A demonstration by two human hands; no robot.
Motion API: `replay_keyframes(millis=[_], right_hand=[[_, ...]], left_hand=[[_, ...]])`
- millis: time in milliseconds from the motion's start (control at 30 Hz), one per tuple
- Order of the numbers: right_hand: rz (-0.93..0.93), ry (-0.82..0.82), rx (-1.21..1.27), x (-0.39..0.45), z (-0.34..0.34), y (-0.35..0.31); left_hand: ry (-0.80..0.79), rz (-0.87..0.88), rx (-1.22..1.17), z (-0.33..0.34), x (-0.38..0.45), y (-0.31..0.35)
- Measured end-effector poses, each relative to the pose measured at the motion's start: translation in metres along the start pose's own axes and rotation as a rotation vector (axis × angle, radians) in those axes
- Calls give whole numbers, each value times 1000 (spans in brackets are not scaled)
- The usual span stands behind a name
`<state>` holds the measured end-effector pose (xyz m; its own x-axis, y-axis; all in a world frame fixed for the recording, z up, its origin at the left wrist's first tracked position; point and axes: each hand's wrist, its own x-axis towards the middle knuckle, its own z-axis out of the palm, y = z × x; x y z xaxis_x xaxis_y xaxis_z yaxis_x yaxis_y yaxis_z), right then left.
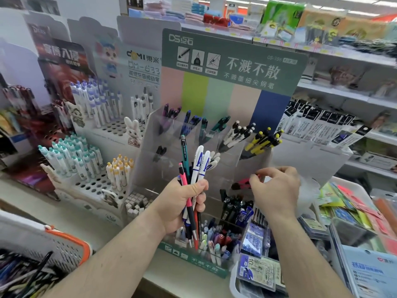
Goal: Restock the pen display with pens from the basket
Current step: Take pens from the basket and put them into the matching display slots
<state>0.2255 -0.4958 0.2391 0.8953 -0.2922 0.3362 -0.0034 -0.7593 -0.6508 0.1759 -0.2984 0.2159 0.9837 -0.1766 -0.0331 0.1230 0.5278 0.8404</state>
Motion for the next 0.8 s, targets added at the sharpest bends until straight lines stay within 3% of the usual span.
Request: replay_keyframes(millis=[167,233,300,400,467,567,800], right_hand=[[-24,-61,-123,2,-1,-9],[-62,24,-138,0,-3,-12],[-112,111,10,-6,-7,-20],[-78,-164,396,-22,-8,-47],[-49,-365,515,-32,-4,-61],[13,-497,692,-38,-5,-73],[200,-204,910,-26,-7,-65]], left_hand=[[3,8,54,-1,-4,-2],[-3,4,93,-1,-6,-3],[-16,-8,157,-1,-9,-2],[-47,-20,223,-1,-10,-1],[-81,-37,224,0,-11,-1],[-89,-71,178,0,-13,-2],[224,-99,-7,-15,-15,12]])
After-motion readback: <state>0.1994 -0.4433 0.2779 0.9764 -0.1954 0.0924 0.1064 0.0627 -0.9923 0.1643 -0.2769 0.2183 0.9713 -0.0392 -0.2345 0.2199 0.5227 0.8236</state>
